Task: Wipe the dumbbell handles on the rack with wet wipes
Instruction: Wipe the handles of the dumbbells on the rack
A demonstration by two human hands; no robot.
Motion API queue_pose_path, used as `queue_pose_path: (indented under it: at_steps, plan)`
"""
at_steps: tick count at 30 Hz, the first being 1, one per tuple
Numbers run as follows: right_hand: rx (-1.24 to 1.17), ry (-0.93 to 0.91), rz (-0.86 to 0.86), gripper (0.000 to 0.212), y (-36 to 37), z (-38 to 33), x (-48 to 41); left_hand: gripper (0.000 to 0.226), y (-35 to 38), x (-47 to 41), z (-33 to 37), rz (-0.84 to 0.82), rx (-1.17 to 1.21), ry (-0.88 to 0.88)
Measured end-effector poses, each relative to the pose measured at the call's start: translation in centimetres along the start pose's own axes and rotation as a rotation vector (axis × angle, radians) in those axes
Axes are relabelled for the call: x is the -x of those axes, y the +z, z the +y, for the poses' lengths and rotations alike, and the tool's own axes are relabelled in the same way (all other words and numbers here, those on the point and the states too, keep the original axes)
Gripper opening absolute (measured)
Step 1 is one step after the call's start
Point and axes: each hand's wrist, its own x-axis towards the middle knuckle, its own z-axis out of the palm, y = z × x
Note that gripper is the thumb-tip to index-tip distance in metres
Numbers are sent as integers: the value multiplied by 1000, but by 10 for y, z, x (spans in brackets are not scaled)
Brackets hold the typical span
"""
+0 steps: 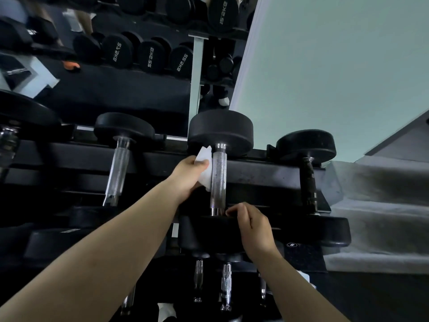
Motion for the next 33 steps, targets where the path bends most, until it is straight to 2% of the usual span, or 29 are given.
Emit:
queue_pose_path:
  at_steps: [4, 9, 11, 14, 17, 23, 25, 28, 31, 33]
  plan:
    - [-12, -7, -13, 41, 0, 2, -1, 12, 1, -3, -7, -13, -109, -17]
    - [-45, -82, 62, 61, 5, 6, -2, 11, -7, 4, -18, -128, -290, -28]
    - [-55, -66, 86, 57, 7, 8, -2, 15, -3, 1, -11, -34, -347, 34]
    - [-81, -67, 85, 54, 7, 10, -2, 8, 12, -6, -6, 122, -168, 84]
    - [-86, -69, 71, 56, 7, 10, -2, 8, 18, -7, -11, 154, -132, 78]
    - [-72, -103, 78, 61, 5, 9, -3, 17, -4, 10, -23, -103, -284, -31]
    - [-63, -111, 75, 60, 5, 9, -3, 19, 0, 7, -21, -14, -285, 6]
    - [-89, -114, 67, 57, 5, 11, -3, 12, 16, -3, -12, 198, -153, 83]
    - [-103, -130, 66, 57, 4, 11, -4, 8, 27, 1, -10, 254, -282, 101]
    - [-83, -148, 71, 58, 4, 10, -3, 12, 20, 7, -16, 208, -321, 63]
